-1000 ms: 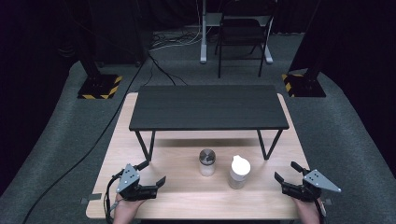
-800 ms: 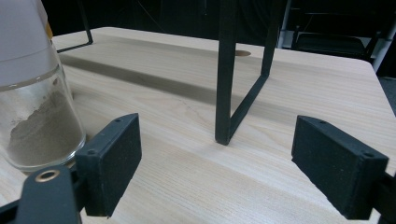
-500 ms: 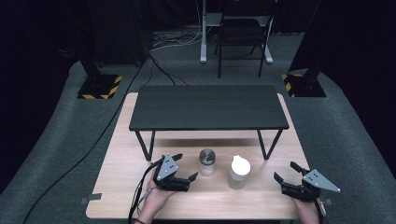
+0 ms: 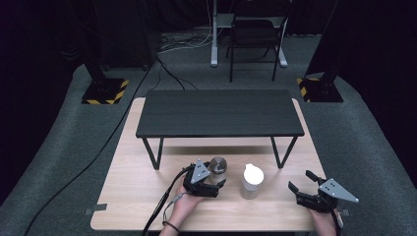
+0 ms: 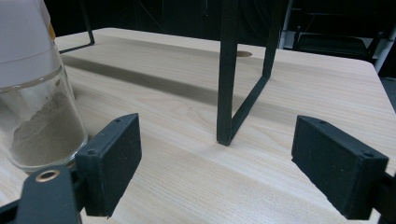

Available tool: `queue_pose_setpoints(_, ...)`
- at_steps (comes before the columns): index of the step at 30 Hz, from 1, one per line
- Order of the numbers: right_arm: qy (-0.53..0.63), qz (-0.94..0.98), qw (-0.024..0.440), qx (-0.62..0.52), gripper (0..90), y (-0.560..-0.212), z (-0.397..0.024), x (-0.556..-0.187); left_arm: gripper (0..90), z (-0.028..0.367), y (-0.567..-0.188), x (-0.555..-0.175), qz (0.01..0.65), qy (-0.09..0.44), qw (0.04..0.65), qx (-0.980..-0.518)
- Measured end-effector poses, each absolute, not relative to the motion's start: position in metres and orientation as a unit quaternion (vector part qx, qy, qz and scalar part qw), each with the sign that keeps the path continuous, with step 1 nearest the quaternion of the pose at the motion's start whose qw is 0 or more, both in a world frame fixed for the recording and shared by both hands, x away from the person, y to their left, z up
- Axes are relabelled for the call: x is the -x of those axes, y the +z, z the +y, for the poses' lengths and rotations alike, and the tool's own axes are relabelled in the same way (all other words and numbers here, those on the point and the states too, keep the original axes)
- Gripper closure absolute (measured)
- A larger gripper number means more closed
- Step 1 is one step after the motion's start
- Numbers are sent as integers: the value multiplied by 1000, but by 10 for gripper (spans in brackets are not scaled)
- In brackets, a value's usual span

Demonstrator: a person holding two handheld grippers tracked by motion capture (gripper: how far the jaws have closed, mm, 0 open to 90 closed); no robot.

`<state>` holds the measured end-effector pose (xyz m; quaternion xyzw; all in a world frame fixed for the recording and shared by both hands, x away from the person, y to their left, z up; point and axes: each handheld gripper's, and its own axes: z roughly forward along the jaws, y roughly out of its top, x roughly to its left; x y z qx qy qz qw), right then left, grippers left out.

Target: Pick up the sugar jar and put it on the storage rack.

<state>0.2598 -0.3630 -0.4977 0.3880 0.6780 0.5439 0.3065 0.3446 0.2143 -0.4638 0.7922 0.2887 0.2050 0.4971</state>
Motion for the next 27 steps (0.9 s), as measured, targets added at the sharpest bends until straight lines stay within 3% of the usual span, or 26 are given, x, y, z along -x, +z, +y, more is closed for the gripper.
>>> queue_pose_setpoints(8, 544, 678, 305, -389, 148, -498, -363, -260, 301, 207, -471, -348, 301, 207, 500, -785)
queue_pose_setpoints(18, 545, 677, 304, -390, 149, -498, -364, -260, 305, 214, -466, -342, 304, 200, 509, -780)
queue_pose_setpoints(27, 543, 678, 304, -391, 148, -498, -363, -260, 305, 233, -435, -329, 293, 214, 528, -768)
